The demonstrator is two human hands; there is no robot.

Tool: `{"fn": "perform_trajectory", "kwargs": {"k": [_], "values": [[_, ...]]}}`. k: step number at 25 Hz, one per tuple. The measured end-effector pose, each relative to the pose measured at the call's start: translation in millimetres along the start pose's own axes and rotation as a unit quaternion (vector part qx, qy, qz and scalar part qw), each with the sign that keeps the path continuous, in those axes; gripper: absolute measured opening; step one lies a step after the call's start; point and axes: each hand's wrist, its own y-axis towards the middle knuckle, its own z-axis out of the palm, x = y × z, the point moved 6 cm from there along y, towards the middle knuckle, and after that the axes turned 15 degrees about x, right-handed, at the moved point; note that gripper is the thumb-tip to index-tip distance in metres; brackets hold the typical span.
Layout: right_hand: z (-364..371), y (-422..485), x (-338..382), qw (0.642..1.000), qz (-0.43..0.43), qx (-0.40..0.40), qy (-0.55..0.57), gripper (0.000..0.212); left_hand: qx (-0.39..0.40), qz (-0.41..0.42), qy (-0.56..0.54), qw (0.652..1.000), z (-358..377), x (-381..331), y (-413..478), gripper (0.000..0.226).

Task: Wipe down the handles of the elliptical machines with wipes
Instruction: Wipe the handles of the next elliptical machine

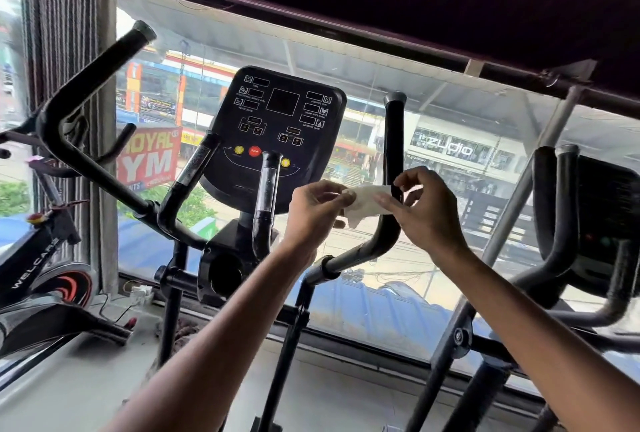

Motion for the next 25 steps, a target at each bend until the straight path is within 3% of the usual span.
{"fn": "perform_trajectory", "kwargs": {"k": [1,3,5,7,10,13,17,20,22,24,25], "values": [[-1.8,-2.2,5.5,1.000,-0.005,-0.028,-0.012,0.028,-0.029,0.010,-0.029,0.999,3.6,1.6,0.4,0.006],[7.0,0.9,6.2,0.997,0.052,0.018,0.061,0.033,-0.064,0.040,-0.052,0.996,15.6,1.4,0.9,0.007],[20.1,5.9,1.6,0.976,0.094,0.086,0.175,0.031,-0.062,0.080,-0.021,0.995,30.2,-1.0,1.8,0.004],[20.3,13.8,-3.2,0.972,0.086,0.093,0.199,0.019,-0.040,0.107,0.021,0.993,39.4,-3.5,1.0,0.010],[8.2,26.2,-6.8,0.988,0.040,0.073,0.131,0.010,-0.047,0.112,0.066,0.990,34.6,1.3,1.2,0.025],[-6.1,45.2,2.6,0.992,-0.071,0.068,-0.080,0.017,-0.063,0.083,0.078,0.991,30.4,16.0,4.2,0.024],[-12.3,80.8,7.0,0.930,-0.235,0.095,-0.267,0.016,-0.027,0.014,0.076,0.997,42.7,47.6,11.6,0.025],[-22.5,112.4,11.9,0.881,-0.299,0.065,-0.362,0.011,-0.008,-0.015,0.045,0.999,49.8,70.9,15.5,0.018],[-18.0,134.6,12.4,0.851,-0.326,0.092,-0.402,0.012,-0.003,-0.019,0.021,1.000,53.9,83.5,17.5,0.017],[-3.7,152.5,7.3,0.793,-0.350,0.160,-0.473,0.011,0.008,-0.010,0.020,1.000,59.1,93.9,20.0,0.038],[6.4,158.9,3.8,0.743,-0.354,0.198,-0.531,0.015,0.012,-0.003,0.024,1.000,60.6,97.2,20.2,0.044]]}}
